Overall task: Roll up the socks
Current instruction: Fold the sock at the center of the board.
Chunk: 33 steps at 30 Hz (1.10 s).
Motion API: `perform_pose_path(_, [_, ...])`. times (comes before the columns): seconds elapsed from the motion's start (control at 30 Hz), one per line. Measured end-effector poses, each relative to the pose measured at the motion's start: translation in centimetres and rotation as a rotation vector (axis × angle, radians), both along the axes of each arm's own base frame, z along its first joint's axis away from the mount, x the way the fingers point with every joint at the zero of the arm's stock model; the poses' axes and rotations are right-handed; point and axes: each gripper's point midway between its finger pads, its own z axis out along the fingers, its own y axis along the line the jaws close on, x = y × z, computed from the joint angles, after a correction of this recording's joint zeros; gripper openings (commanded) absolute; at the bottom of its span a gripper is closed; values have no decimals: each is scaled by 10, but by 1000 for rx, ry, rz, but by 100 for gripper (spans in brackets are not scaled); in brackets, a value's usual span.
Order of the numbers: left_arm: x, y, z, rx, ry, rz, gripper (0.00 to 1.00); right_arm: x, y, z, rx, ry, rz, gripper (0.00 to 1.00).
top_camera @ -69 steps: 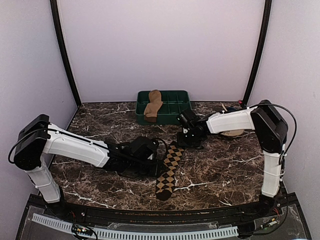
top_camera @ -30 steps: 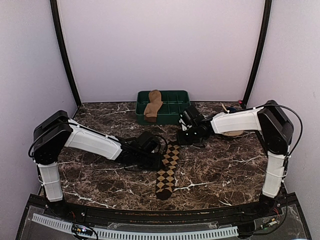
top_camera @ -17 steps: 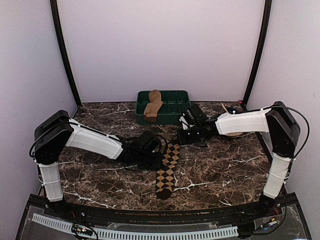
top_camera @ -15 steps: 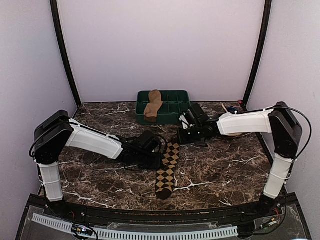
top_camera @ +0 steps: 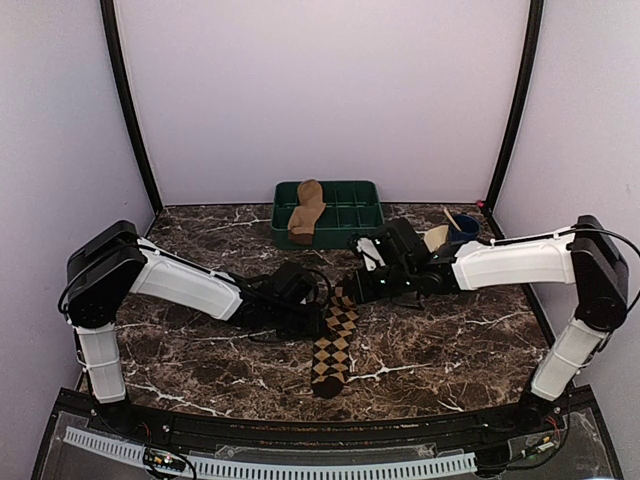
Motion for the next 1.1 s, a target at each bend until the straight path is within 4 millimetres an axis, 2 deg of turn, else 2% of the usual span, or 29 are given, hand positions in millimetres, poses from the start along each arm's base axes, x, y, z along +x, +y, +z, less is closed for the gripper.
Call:
perform_pose_path(0.1, [0, -1, 0, -18, 6, 11, 17, -18, -1, -7, -3, 12, 24, 0])
perform_pose_path(0.2, [0, -2, 0, -33, 10, 17, 17, -32, 0, -5, 11, 8, 45, 0])
perform_pose_path(0.4, [0, -2, -1, -61, 16, 33, 17, -56, 10, 23, 100, -39, 90, 0])
perform_pose_path(0.5, [1, -2, 0, -75, 20, 42, 17, -67, 14, 28, 124, -50, 109, 0])
perform_pose_path(0.6, [0, -2, -1, -86, 23, 50, 17, -79, 16, 24, 125, -47, 126, 0])
perform_pose_path(0.87, [0, -2, -1, -111, 25, 68, 16, -113, 9, -8, 70, -12, 163, 0])
perform_pose_path(1.1, [0, -1, -1, -122, 26, 76, 16, -132, 13, -7, 81, -33, 194, 0])
